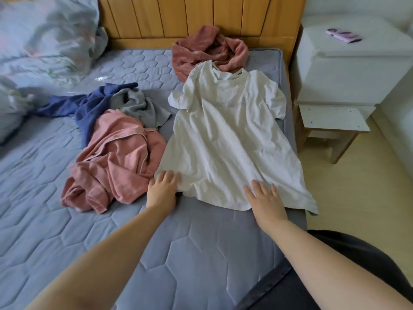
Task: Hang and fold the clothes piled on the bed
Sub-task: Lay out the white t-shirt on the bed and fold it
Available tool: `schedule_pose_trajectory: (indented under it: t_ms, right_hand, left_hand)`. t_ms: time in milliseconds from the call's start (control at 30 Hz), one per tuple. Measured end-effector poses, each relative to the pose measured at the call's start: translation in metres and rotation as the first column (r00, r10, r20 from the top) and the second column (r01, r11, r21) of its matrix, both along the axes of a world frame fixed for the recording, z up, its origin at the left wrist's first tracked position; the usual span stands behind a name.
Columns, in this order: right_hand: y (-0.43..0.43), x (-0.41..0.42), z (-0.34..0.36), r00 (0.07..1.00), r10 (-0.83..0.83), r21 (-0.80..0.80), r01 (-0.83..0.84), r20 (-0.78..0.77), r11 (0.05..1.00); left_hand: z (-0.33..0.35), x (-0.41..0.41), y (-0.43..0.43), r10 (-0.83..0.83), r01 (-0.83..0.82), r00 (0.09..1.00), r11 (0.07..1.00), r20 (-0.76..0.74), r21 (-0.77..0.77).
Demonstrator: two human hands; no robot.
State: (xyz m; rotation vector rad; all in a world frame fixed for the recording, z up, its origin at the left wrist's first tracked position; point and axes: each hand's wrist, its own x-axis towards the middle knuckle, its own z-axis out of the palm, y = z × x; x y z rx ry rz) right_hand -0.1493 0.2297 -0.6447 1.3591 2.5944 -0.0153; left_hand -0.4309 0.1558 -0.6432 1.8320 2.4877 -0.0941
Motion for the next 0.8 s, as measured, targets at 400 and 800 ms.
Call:
schedule_pose_trajectory:
  t_ms: [400,800]
  right_hand:
    - [0.01,-0.024,0.038,0.948,0.129,0.099,-0.105,-0.292,0.99]
    - [-0.006,0.011,-0.006,0.976,0.17,0.078,-0.161,-0.135,0.984]
  left_hand:
    - [0.047,-0.09,-0.011,-0.37,0.406,0.905,0.898,-0.21,0.166]
    - [0.039,0.061,0.023,-0.479,0.39,0.864,0.833,-0.156,-0.393]
